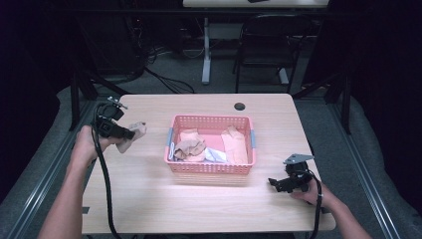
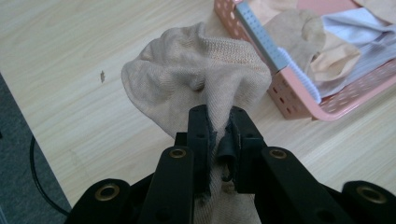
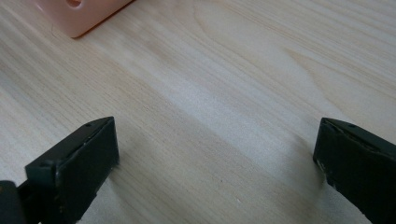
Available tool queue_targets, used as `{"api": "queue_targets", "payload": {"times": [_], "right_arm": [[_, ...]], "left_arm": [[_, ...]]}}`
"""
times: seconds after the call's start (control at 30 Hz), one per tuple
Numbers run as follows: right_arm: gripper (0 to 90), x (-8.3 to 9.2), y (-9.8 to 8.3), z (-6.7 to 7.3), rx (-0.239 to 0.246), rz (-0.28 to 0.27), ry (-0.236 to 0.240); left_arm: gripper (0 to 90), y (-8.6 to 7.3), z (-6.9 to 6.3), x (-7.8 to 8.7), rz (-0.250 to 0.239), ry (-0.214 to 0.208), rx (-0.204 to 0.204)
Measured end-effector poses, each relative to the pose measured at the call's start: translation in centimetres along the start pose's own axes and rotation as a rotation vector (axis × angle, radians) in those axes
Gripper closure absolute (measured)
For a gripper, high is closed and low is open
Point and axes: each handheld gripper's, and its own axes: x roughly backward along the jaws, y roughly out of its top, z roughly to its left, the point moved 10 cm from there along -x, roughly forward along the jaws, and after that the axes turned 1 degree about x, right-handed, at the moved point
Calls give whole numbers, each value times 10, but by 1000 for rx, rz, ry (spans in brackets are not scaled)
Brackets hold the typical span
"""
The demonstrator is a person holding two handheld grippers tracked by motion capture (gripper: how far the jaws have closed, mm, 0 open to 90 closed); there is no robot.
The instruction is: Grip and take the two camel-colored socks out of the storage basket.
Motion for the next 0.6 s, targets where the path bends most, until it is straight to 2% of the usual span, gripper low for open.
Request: {"api": "queue_targets", "payload": {"times": [0.4, 0.6], "right_arm": [[0, 0, 0, 0, 0, 0, -1], [0, 0, 0, 0, 0, 0, -1]], "left_arm": [[803, -23, 21, -16, 43, -5, 80], [803, -31, 28, -23, 59, 9, 101]]}}
